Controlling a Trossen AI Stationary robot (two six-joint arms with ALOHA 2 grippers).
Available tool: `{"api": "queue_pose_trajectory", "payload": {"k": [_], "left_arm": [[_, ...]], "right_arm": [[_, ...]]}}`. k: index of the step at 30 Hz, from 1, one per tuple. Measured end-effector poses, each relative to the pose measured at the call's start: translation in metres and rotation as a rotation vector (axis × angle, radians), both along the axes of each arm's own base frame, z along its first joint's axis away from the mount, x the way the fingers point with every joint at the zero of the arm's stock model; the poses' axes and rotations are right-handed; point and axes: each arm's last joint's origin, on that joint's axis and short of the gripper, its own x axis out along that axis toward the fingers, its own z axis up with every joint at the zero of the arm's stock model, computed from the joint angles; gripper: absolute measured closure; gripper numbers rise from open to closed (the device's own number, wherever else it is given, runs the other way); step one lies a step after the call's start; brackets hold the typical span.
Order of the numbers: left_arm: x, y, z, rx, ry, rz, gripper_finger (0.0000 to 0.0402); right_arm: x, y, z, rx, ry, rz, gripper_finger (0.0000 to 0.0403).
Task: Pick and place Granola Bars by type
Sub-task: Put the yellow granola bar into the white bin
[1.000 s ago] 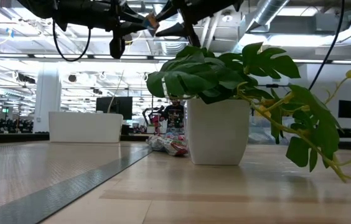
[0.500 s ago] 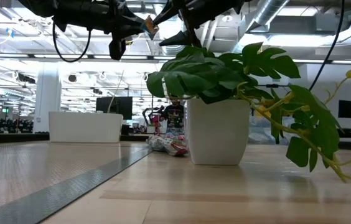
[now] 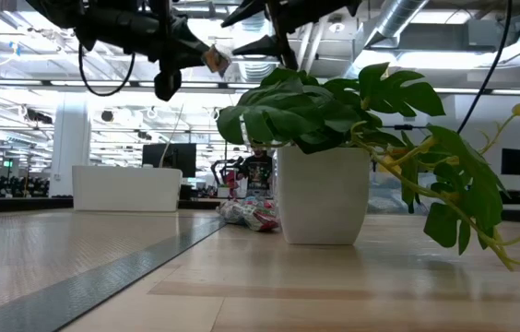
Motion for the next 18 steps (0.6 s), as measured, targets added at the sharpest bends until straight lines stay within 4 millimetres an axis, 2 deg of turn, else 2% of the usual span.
{"api": "queue_pose_trajectory", "payload": {"k": [8,18], "left_arm": [[-0.007,0.012,-0.008,0.027,0.108,0.235,0.0386],[-0.038,0.044,-0.029,0.1,0.419,0.654,0.0386]], "right_arm": [[0.0,0.0,-0.001,0.002,0.014,0.0,0.0192],[-0.001,0.0,-0.005,0.008,0.046,-0.002,0.0196]]}}
